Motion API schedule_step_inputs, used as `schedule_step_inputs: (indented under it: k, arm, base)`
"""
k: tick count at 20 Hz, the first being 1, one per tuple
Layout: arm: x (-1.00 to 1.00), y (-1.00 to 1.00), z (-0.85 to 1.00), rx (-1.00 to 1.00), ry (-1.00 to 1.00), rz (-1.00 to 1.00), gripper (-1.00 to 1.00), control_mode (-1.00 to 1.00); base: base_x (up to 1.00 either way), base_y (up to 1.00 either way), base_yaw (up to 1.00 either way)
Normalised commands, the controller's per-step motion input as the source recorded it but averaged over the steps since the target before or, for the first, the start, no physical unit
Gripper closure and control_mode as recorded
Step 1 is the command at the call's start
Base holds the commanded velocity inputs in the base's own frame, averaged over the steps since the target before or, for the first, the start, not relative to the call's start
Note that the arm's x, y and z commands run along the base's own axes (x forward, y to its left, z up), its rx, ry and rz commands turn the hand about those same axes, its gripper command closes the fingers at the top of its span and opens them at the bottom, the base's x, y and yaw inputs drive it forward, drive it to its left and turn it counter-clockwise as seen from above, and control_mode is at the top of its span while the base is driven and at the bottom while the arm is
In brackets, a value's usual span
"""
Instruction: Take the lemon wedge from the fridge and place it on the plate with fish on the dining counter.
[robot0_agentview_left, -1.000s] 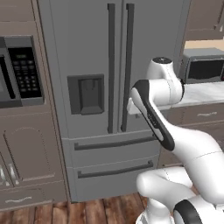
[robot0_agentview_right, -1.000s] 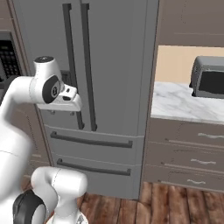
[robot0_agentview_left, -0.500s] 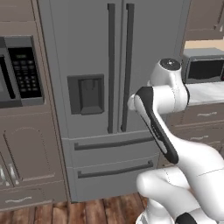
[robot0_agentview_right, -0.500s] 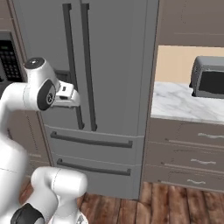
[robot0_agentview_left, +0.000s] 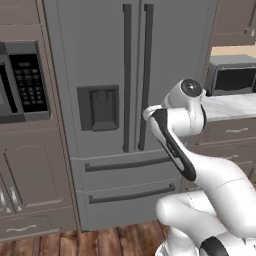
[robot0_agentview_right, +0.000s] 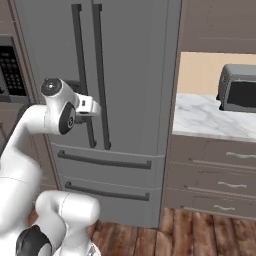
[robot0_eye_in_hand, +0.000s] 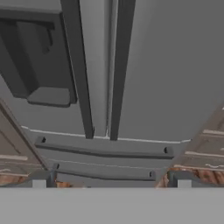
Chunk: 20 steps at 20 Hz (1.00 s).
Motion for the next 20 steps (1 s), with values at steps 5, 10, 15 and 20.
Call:
schedule_step_inputs:
  k: [5, 10, 15, 20]
  arm:
    - [0.99, -0.1, 0.0, 0.0, 0.0, 0.02, -1.0, -1.0]
    - [0.86, 0.04, 0.0, 0.0, 0.0, 0.0, -1.0, -1.0]
    - [0.69, 0.09, -0.03, 0.0, 0.0, 0.0, -1.0, -1.0]
    - [0.55, 0.0, -0.11, 0.0, 0.0, 0.0, -1.0, -1.0]
  base:
    - [0.0, 0.0, 0.0]
    - [0.0, 0.0, 0.0]
    - [0.0, 0.0, 0.0]
    - [0.0, 0.0, 0.0]
